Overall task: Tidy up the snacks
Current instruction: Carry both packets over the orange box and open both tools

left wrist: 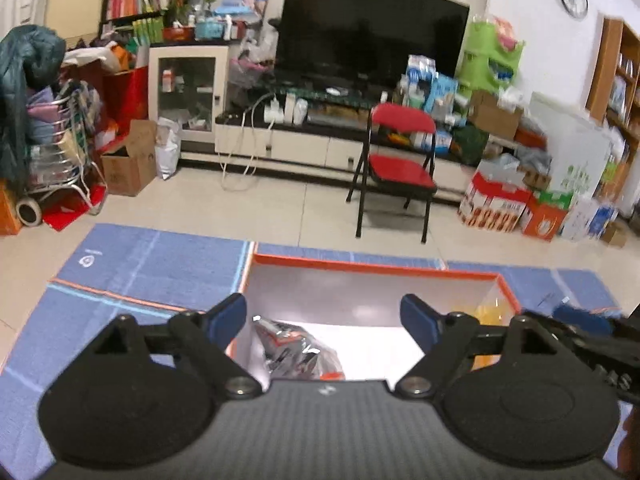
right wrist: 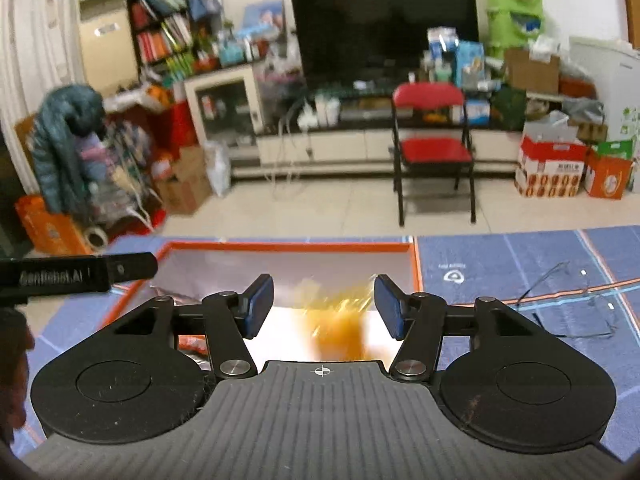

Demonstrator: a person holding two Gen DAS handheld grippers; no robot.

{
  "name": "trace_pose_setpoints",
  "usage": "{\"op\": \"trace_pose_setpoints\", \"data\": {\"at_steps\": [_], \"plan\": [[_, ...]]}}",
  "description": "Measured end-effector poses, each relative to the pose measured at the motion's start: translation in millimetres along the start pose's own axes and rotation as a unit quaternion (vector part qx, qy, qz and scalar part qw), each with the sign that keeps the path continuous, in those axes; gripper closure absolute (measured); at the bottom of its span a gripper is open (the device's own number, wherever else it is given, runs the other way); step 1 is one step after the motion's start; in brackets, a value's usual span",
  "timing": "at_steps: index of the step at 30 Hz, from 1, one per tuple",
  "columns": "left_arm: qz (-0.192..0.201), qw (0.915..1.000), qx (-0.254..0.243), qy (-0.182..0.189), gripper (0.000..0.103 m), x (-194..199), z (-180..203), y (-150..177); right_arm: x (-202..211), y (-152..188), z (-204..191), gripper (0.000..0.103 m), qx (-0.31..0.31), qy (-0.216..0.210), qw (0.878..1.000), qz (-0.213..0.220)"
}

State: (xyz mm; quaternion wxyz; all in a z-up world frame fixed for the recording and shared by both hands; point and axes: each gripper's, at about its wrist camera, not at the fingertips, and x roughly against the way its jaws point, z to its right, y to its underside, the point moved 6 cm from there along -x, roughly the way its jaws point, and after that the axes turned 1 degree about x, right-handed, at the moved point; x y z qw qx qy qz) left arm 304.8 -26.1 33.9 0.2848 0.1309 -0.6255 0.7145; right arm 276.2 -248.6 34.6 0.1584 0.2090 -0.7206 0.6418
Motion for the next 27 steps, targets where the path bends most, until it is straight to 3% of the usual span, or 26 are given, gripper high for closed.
{"op": "trace_pose_setpoints", "data": {"at_steps": [4,5,7,10,11,15,19,23,27], "plan": [[0.028,0.9995,0.016,-0.006,0.019,63.1,-18.0,17.8,76.6,35.8,-7.3,0.058,0.015,-0.007,0.999,0.041],[0.032,0.9992,0.018,-0.012,0.009,80.1,-24.7,28.4,94.4,48.9,-7.7,0.055,0.014,-0.008,0.999,0.046],[0.045,0.9982,0.025,-0.032,0.001,108.8,-36.8,50.1,122.5,76.0,-12.3,0.054,0.01,-0.013,0.999,0.047],[0.046,0.9959,0.024,-0.074,0.001,139.2,-54.9,83.9,150.8,109.0,-18.1,0.05,-0.007,-0.008,0.998,0.054],[0.044,0.995,0.028,-0.085,0.001,144.2,-60.1,93.8,155.2,118.2,-20.8,0.043,-0.011,-0.004,0.998,0.057],[0.027,0.9918,0.046,-0.116,0.001,146.3,-73.6,131.9,154.5,139.8,-37.4,0.038,0.001,0.0,0.999,0.05],[0.02,0.9922,0.009,-0.122,0.001,137.4,-74.0,151.0,150.9,149.7,-50.0,0.039,0.017,-0.002,0.999,0.042],[0.01,0.9932,-0.01,-0.116,0.0,129.0,-75.6,166.3,135.2,159.9,-47.5,0.039,0.025,0.009,0.999,0.024],[0.009,0.997,-0.017,-0.075,0.0,119.3,-67.7,161.0,115.7,166.6,-45.3,0.038,0.002,0.006,1.0,0.002]]}}
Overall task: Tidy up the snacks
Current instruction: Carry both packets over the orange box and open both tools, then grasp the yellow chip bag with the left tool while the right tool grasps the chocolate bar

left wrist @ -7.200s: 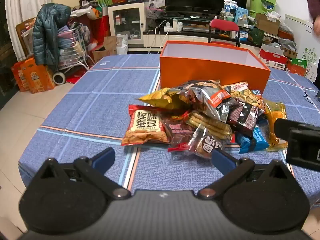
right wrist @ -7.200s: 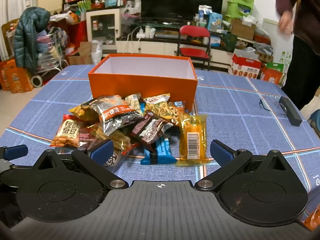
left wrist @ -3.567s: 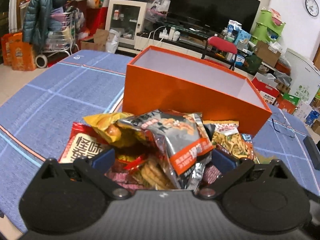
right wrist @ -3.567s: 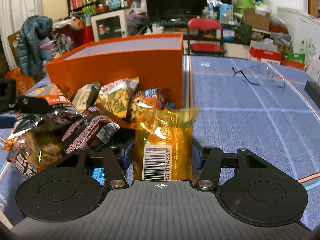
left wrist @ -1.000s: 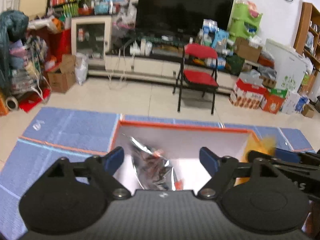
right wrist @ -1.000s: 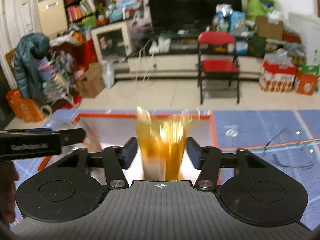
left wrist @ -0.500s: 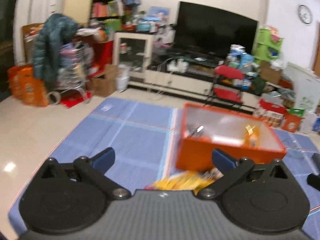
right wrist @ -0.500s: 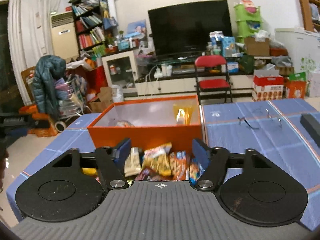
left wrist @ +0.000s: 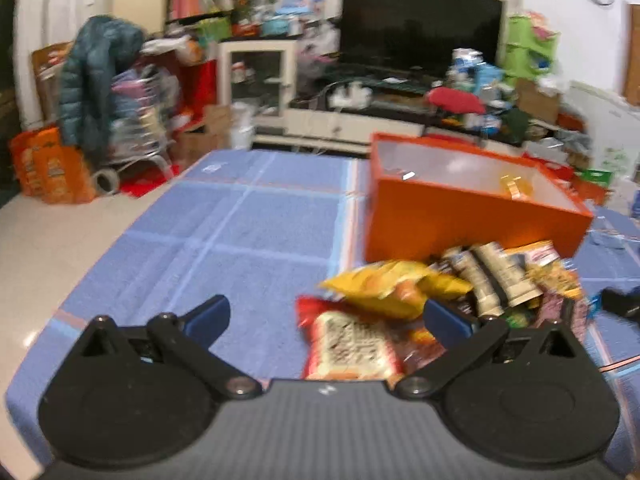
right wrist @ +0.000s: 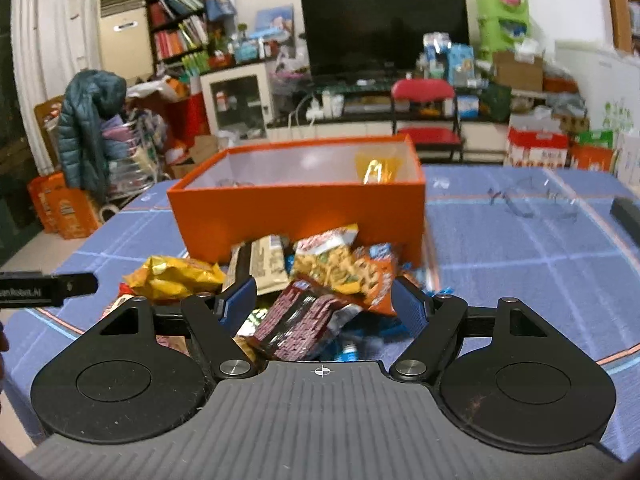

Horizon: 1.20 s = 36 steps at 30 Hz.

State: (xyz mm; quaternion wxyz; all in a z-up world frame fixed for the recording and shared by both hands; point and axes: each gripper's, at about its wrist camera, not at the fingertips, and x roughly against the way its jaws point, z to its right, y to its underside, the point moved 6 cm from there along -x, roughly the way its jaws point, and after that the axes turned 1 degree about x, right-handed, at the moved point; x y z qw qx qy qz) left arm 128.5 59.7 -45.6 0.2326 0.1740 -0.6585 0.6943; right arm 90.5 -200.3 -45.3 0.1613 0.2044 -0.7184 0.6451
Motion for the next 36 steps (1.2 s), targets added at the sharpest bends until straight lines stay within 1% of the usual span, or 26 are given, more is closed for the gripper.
{"op": "trace_pose_setpoints", "data": {"at_steps": [1,2,3,4,6,8,9,10,12,14,16,17,18,19,22,25,26,27,28,29,30,31,32,34,35,36], "plan": [[0.005,0.9996,-0.018,0.023,0.0,-3.2,5.0,-5.4,-4.7,2.1,-1.6,0.038,-0.005,-0.006,1.0,-0.008],[0.005,0.9974,-0.045,0.056,0.0,-8.6,12.1,-9.7,-8.2,3.8,-3.2,0.039,-0.006,-0.009,1.0,-0.013],[0.002,0.9945,-0.071,0.077,0.001,-14.4,17.9,-11.9,-10.8,6.3,-4.8,0.039,-0.003,-0.01,1.0,-0.015],[-0.003,0.9915,-0.096,0.088,0.0,-22.3,21.2,-11.1,-11.7,9.6,-6.0,0.039,0.005,-0.006,1.0,-0.014],[-0.013,0.9891,-0.114,0.092,0.0,-37.0,21.5,-9.1,-11.4,14.4,-7.5,0.039,0.012,0.013,1.0,-0.004],[-0.018,0.9847,-0.128,0.117,0.0,-50.0,26.7,-10.4,-12.3,18.2,-4.9,0.039,-0.014,0.03,0.999,0.003],[-0.013,0.982,-0.14,0.126,0.0,-55.5,29.1,-13.4,-14.3,18.7,-4.7,0.039,-0.027,0.034,0.999,0.004],[-0.007,0.9786,-0.155,0.135,0.0,-60.4,32.2,-17.2,-16.5,19.9,-6.3,0.039,-0.034,0.037,0.999,0.004],[-0.006,0.9723,-0.17,0.16,0.001,-67.0,37.2,-23.2,-21.1,20.3,-10.7,0.039,-0.036,0.044,0.998,0.004],[-0.019,0.97,-0.168,0.175,0.0,-78.3,36.3,-26.4,-23.6,19.0,-13.5,0.039,-0.035,0.043,0.998,0.004],[-0.049,0.9688,-0.162,0.181,0.0,-93.6,36.2,-24.2,-25.9,18.9,-13.7,0.038,-0.037,0.039,0.999,0.0],[-0.061,0.9706,-0.151,0.177,0.0,-100.7,35.1,-21.7,-26.5,18.9,-12.4,0.038,-0.039,0.038,0.999,-0.001],[-0.076,0.9719,-0.132,0.179,0.0,-106.6,33.1,-18.0,-27.3,18.6,-10.6,0.038,-0.043,0.038,0.998,-0.002],[-0.09,0.9711,-0.114,0.189,0.0,-109.6,31.3,-15.4,-27.2,17.8,-8.7,0.038,-0.049,0.037,0.998,-0.002],[-0.108,0.9673,-0.072,0.218,0.0,-104.4,31.2,-8.4,-26.9,14.4,-5.3,0.037,-0.054,0.033,0.998,-0.001],[-0.114,0.963,-0.058,0.237,0.0,-84.8,39.5,-3.3,-25.5,12.2,-4.5,0.037,-0.058,0.026,0.998,0.0],[-0.11,0.9614,-0.063,0.244,0.0,-73.2,44.1,-2.2,-23.2,11.9,-4.5,0.037,-0.057,0.024,0.998,0.002],[-0.104,0.9613,-0.074,0.244,0.0,-63.0,48.6,-1.0,-21.3,11.1,-4.6,0.037,-0.055,0.023,0.998,0.005],[-0.098,0.9649,-0.088,0.227,0.0,-54.5,52.1,0.2,-19.3,10.3,-4.6,0.036,-0.052,0.024,0.998,0.008],[-0.095,0.9705,-0.1,0.198,0.0,-47.5,53.9,0.9,-17.5,9.4,-4.3,0.035,-0.05,0.025,0.998,0.012],[-0.096,0.9762,-0.098,0.168,0.0,-41.9,53.5,0.9,-15.3,8.7,-4.4,0.033,-0.049,0.026,0.998,0.015],[-0.096,0.981,-0.085,0.145,0.001,-37.6,51.1,0.8,-12.8,8.0,-5.0,0.033,-0.047,0.027,0.998,0.019],[-0.091,0.986,-0.06,0.126,0.001,-32.1,47.4,0.3,-11.9,8.5,-5.6,0.032,-0.045,0.028,0.998,0.021],[-0.075,0.9906,-0.018,0.113,0.0,-24.1,41.8,-2.4,-13.5,11.6,-7.2,0.032,-0.037,0.03,0.999,0.017],[-0.066,0.9922,-0.011,0.106,0.0,-23.1,40.6,-5.3,-14.6,14.1,-8.4,0.032,-0.035,0.031,0.999,0.014],[-0.058,0.9928,-0.017,0.104,0.0,-24.9,41.5,-8.3,-17.4,17.8,-9.7,0.033,-0.029,0.032,0.999,0.007]]}}
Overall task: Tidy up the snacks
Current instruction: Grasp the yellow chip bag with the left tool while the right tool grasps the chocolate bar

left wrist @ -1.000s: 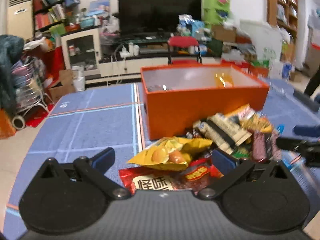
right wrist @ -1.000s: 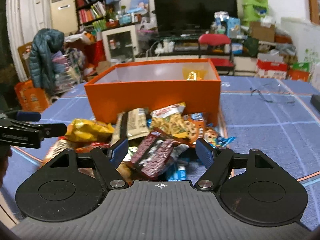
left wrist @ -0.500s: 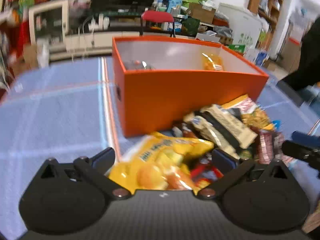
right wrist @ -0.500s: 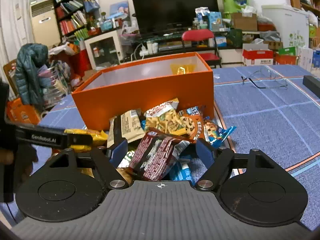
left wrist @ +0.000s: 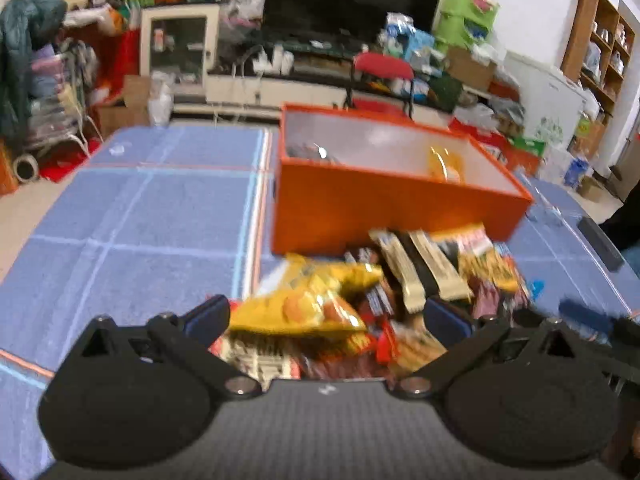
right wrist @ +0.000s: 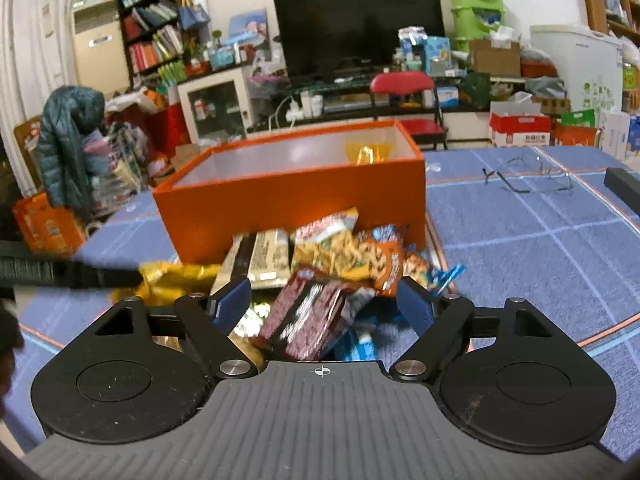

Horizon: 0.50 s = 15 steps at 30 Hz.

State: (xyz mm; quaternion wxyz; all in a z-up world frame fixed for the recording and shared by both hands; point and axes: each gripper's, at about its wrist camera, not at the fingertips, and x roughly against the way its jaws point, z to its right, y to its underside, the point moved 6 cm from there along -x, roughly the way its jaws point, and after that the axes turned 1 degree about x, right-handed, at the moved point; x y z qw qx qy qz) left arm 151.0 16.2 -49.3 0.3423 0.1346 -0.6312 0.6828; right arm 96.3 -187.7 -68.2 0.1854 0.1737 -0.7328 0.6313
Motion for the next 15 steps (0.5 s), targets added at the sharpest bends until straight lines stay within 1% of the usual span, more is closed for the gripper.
{"op": "trace_pose_setpoints", "data": {"at_steps": [2,5,8,10,12,15], "plan": [[0.008,0.9997,-0.022,-0.012,0.0,-7.6,-3.2,-5.8,-4.0,4.9,-2.0,0.033,0.006,0.006,1.0,-0.007],[0.0,0.9986,-0.051,0.014,0.0,-19.4,-6.1,-10.5,-3.3,4.2,-4.3,0.033,0.0,0.018,1.0,0.002],[0.001,0.9966,-0.079,0.023,0.0,-31.1,-4.5,-14.8,-4.0,0.1,-6.8,0.032,-0.004,0.041,0.999,0.016],[-0.007,0.9963,-0.083,0.021,0.001,-41.4,-3.1,-17.4,-8.2,1.4,-8.7,0.032,-0.013,0.044,0.999,0.011],[-0.021,0.9968,-0.076,0.013,0.001,-49.5,-2.5,-18.4,-13.4,4.2,-12.0,0.032,-0.016,0.048,0.999,0.003],[-0.03,0.9972,-0.068,0.009,0.001,-54.6,-1.1,-20.5,-18.3,7.5,-14.7,0.032,-0.021,0.053,0.998,-0.004]]}}
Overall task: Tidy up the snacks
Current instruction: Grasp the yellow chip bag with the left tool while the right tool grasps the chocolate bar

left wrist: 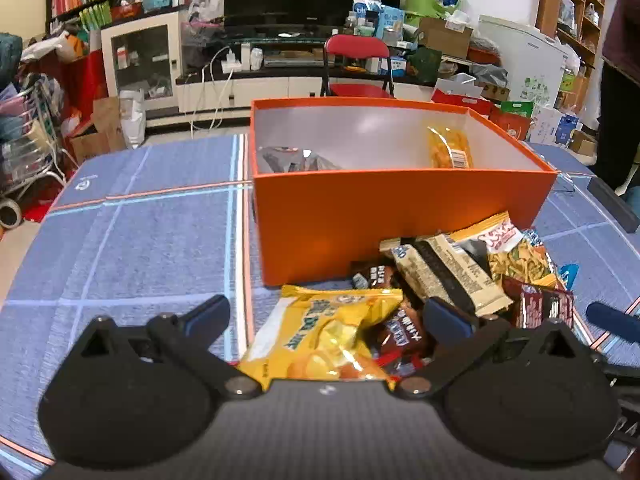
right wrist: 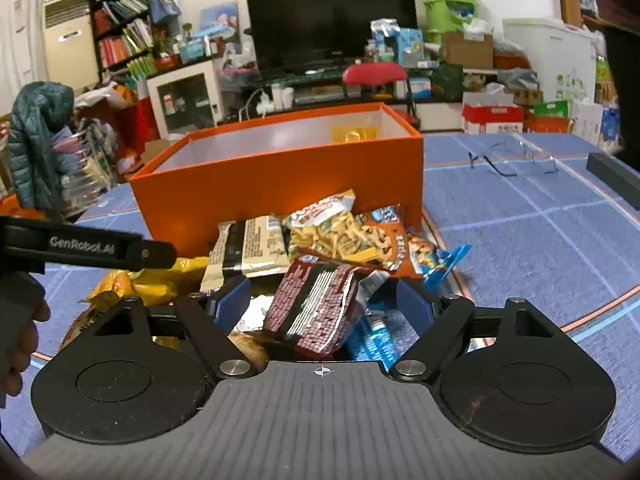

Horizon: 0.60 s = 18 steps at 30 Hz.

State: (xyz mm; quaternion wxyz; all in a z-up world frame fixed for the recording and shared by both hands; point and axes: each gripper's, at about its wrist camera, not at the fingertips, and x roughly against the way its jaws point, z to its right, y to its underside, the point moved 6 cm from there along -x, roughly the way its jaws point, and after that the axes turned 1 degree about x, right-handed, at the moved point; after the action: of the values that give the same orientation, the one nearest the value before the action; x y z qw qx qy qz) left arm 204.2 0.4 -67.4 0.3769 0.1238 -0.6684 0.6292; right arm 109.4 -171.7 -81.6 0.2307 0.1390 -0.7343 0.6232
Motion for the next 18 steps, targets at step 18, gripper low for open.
{"op": "trace_pose_setpoints", "data": {"at_steps": [18], "plan": [[-0.003,0.9961,-0.006,-0.088,0.001,-5.1,-3.2,8.9,8.6,5.8,-15.7,0.027,0.006,0.038,0.999,0.028]]}}
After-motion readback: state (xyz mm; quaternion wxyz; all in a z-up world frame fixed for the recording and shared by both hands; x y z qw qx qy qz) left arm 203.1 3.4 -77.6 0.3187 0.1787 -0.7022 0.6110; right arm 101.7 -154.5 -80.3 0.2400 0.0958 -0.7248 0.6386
